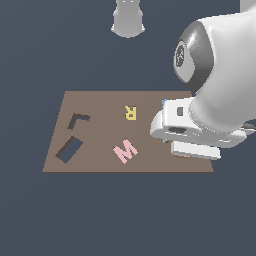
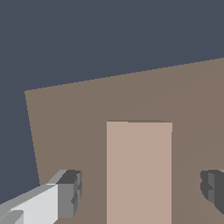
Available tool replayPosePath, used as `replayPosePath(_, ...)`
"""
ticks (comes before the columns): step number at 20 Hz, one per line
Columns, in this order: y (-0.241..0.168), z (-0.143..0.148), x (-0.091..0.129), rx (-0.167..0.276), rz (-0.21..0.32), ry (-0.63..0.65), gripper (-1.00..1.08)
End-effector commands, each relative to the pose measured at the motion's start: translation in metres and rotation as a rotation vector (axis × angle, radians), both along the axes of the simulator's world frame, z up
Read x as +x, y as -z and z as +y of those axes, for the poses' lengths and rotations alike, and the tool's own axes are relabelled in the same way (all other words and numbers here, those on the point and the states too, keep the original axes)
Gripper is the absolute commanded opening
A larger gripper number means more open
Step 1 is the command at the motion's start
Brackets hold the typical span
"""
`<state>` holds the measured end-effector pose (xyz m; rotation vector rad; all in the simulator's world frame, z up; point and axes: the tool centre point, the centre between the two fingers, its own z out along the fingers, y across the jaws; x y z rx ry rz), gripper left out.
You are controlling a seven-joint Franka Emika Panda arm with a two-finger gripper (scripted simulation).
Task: Insert a designated object into the corresponding slot on a board.
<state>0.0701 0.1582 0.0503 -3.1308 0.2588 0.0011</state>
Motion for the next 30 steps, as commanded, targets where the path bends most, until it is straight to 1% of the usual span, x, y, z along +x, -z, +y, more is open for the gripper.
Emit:
replayPosePath(1, 0.001, 0.0, 0.0, 0.0, 0.0, 0.0, 1.0)
replayPosePath(10, 0.02, 0.001, 0.002, 0.0, -0.001, 0.002, 1.0)
replayPosePath(11, 0.02, 0.001, 0.002, 0.0, -0.001, 0.002, -1.0)
replayPosePath(24, 0.02, 0.001, 0.001, 0.0, 0.0, -0.001, -1.0)
replayPosePath(30, 0.02, 0.0, -0.006, 0.0, 0.0, -0.04, -1.0)
